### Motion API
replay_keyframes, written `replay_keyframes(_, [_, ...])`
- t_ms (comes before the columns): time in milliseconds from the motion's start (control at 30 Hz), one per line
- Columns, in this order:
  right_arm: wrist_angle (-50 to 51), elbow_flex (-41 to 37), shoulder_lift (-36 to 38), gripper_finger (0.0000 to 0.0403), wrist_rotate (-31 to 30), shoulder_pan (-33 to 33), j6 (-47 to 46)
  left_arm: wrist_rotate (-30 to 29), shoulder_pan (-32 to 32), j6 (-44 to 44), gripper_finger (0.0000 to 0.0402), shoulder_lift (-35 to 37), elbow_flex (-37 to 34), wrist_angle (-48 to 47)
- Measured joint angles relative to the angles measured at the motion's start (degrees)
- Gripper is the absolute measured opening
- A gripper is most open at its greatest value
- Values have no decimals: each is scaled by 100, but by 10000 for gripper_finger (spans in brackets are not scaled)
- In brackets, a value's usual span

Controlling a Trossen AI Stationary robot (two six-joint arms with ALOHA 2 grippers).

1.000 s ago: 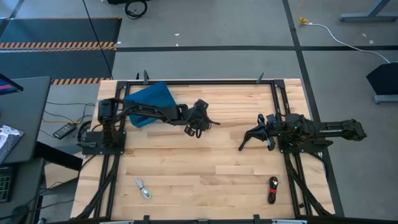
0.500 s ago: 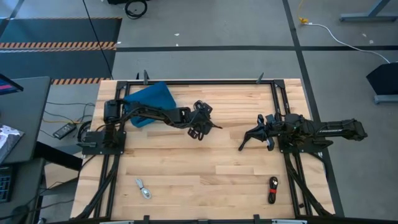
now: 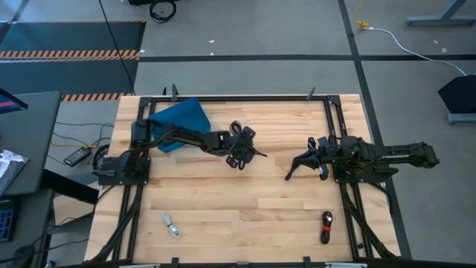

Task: Pick and place USB-C Cables
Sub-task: Put the black charger cable into the blue bin

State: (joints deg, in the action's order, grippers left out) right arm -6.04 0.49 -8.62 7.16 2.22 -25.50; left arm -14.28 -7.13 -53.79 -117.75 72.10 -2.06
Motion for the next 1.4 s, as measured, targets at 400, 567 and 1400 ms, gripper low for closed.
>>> replay_keyframes(400, [0, 0, 0, 34, 0, 0, 11, -546, 11, 63, 88, -85, 137, -254])
replay_keyframes(567, [12, 0, 0, 34, 0, 0, 13, -811, 109, 96, 15, -79, 469, -709])
replay_keyframes(1400, [15, 2, 0, 34, 44, 0, 117, -2424, -694, 3963, 11, -64, 3203, -6080])
